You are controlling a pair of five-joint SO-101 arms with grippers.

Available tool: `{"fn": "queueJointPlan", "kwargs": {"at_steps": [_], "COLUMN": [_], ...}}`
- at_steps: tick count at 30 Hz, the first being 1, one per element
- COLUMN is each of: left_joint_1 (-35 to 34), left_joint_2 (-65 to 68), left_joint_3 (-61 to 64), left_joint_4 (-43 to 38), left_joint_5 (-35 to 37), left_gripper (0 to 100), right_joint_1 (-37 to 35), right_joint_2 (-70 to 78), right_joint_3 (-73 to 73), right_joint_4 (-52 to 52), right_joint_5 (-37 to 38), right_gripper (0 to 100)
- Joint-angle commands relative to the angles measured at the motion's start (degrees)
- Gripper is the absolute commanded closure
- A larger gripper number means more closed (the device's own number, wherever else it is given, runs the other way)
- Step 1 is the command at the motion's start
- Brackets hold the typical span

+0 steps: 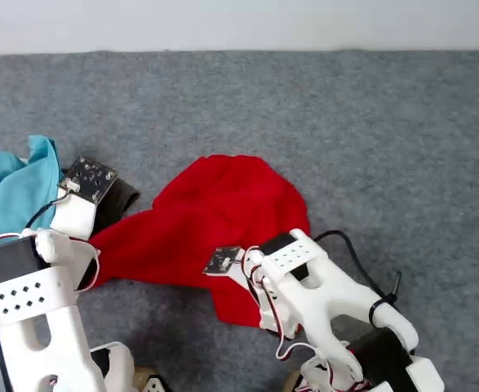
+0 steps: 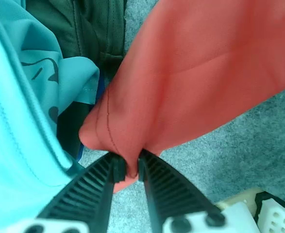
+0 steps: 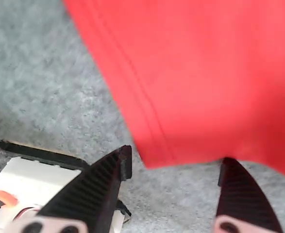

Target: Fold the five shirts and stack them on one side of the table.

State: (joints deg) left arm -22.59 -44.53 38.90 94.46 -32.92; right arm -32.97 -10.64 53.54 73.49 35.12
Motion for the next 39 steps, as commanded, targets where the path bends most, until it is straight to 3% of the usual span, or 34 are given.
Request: {"fn": "queueJointPlan", "kwargs": {"at_steps": [1, 5, 9, 11, 27, 32, 39], "left_joint_1": [0.00, 0.00, 0.00, 0.00, 0.00, 0.09, 0.26], "left_joint_2": [-0.97, -0.97, -0.97, -0.97, -1.41, -1.41, -1.41], "left_joint_3": [-0.22, -0.22, -0.22, -0.22, -0.57, -0.66, -0.66], "left_joint_4": [-0.09, -0.09, -0.09, -0.09, -0.09, -0.26, -0.09], "left_joint_5": [0.44, 0.44, 0.44, 0.44, 0.44, 0.44, 0.44], "left_gripper": [98, 98, 98, 98, 98, 98, 96], "right_joint_1": [-0.22, -0.22, -0.22, -0.22, 0.84, 8.57, 26.51], "right_joint_2": [1.71, 2.07, 2.07, 2.07, 0.66, -8.40, -20.53], "right_joint_3": [-0.18, 0.09, 0.44, 0.44, -2.02, -7.38, -14.68], "right_joint_4": [-2.77, -5.76, -10.51, -10.86, -6.81, -0.75, 2.15], "right_joint_5": [0.35, 0.26, 0.53, 0.62, 0.70, 4.22, 13.98], "right_gripper": [70.2, 73.4, 91.3, 95.7, 98.8, 98.8, 98.8]}}
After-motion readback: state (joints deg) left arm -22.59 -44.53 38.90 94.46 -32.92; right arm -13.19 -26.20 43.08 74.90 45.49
